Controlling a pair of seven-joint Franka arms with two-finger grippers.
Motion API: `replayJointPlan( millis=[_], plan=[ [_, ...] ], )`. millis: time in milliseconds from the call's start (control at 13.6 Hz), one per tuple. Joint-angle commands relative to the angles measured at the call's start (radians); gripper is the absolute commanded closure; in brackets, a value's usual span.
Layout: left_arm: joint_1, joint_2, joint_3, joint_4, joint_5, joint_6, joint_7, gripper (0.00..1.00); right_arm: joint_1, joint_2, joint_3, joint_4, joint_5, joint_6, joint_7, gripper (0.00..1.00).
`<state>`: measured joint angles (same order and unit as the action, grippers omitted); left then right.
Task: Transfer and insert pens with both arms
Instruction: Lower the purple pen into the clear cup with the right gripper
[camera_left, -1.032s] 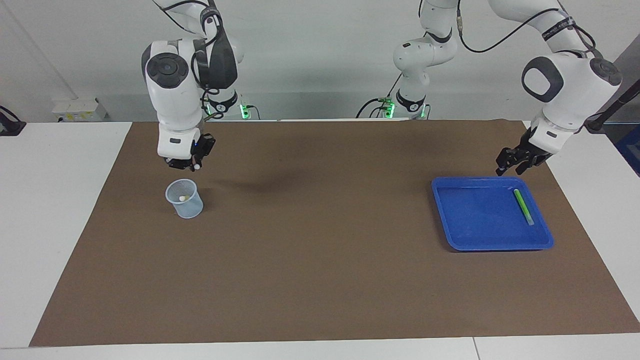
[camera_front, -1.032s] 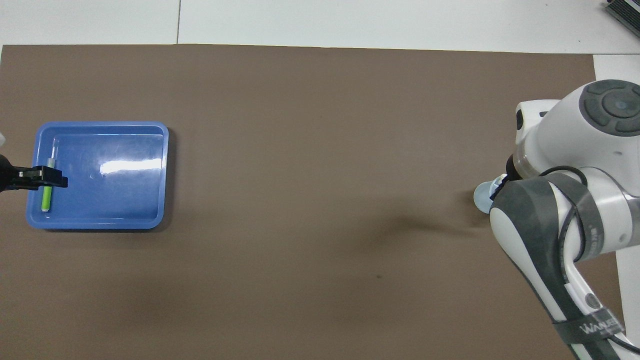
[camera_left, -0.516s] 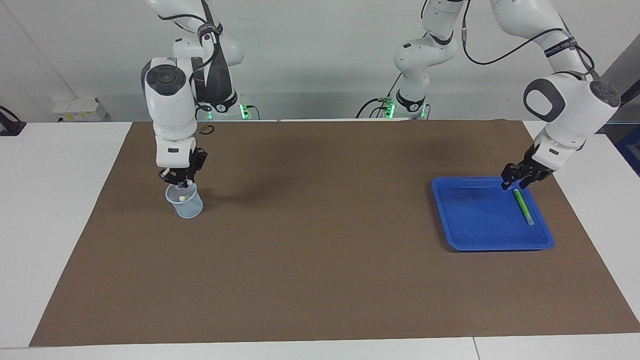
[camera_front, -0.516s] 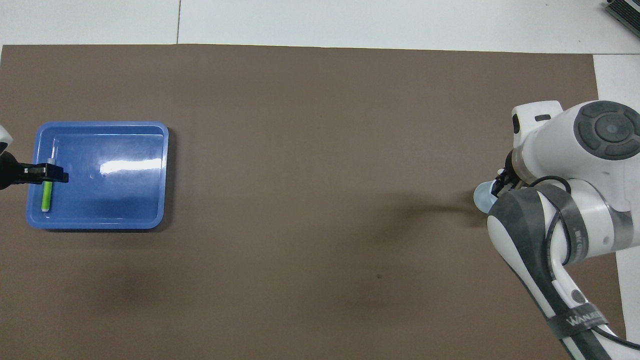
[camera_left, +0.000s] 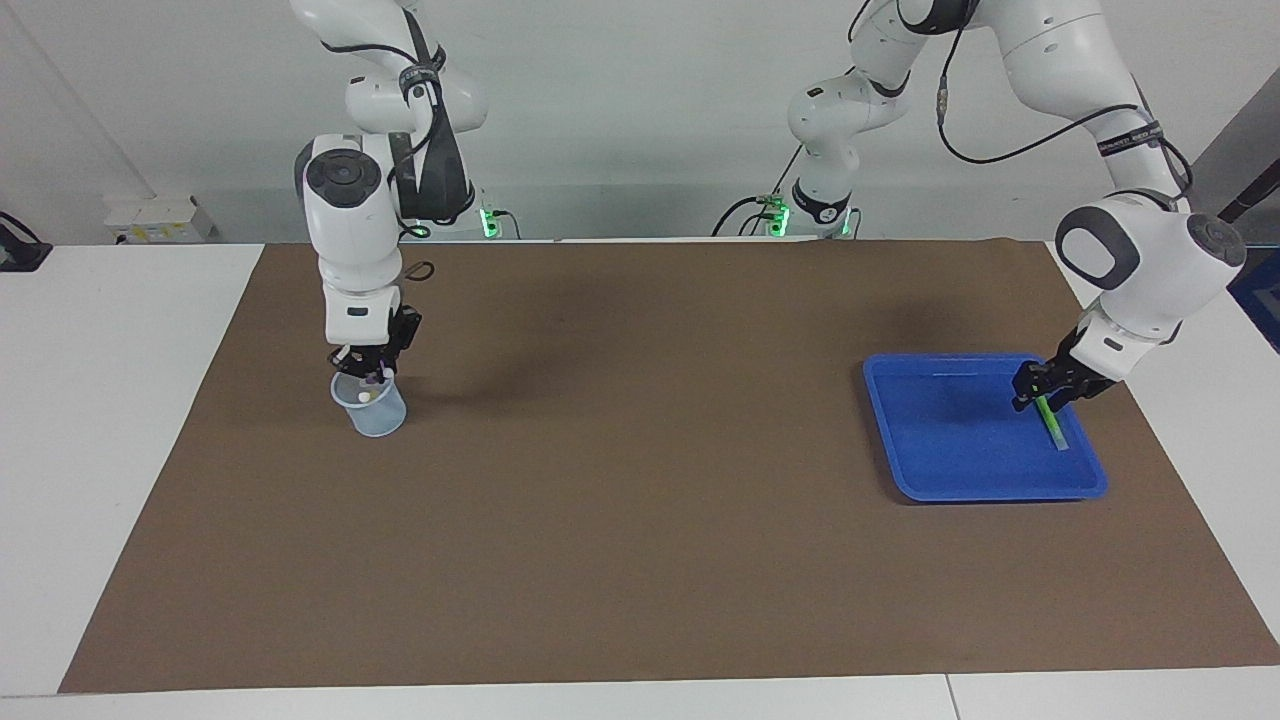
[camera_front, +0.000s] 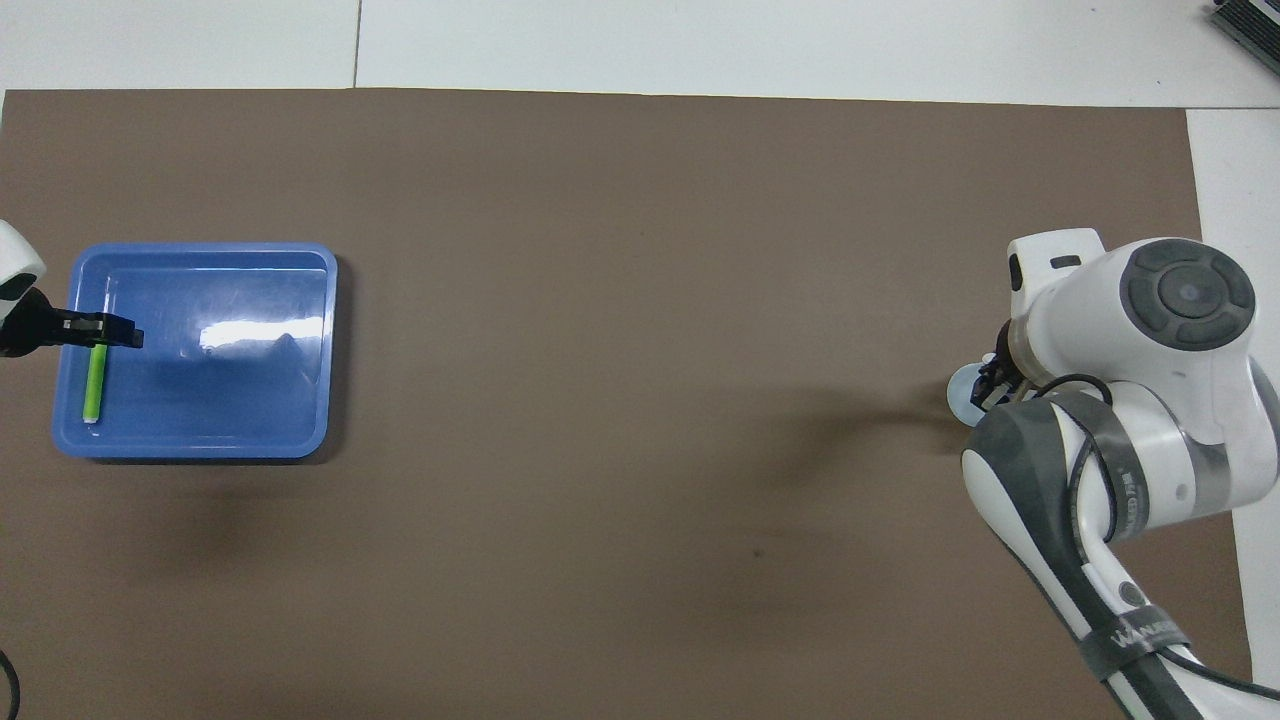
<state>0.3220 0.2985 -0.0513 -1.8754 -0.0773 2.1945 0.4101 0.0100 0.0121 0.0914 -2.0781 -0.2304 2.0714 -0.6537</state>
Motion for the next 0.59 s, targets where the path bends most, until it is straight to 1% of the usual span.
replayJointPlan(
  millis=[0,74,148,295,369,516],
  plan=[
    [0.019,0.057,-0.007,0.065,-0.001,0.007,0.038,0.37,-0.027,-0.047,0.011,-0.054,-0.004,0.030,-0.004,0.43],
    [0.022,0.076,-0.007,0.082,0.001,0.005,0.044,0.37,-0.027,-0.047,0.011,-0.054,-0.004,0.029,-0.006,0.15],
    [0.025,0.086,-0.007,0.094,0.001,0.005,0.045,0.37,-0.028,-0.047,0.011,-0.054,-0.003,0.027,-0.014,0.00],
    [0.025,0.111,-0.007,0.130,0.001,0.002,0.059,0.37,-0.027,-0.050,0.011,-0.043,-0.003,0.012,-0.014,0.00],
    [0.026,0.123,-0.007,0.143,0.002,0.004,0.068,0.37,-0.022,-0.055,0.013,-0.031,0.025,-0.003,-0.009,0.00],
    [0.042,0.142,-0.007,0.165,0.002,0.005,0.076,0.36,-0.012,-0.060,0.013,-0.011,0.153,-0.037,0.003,0.00]
  ],
)
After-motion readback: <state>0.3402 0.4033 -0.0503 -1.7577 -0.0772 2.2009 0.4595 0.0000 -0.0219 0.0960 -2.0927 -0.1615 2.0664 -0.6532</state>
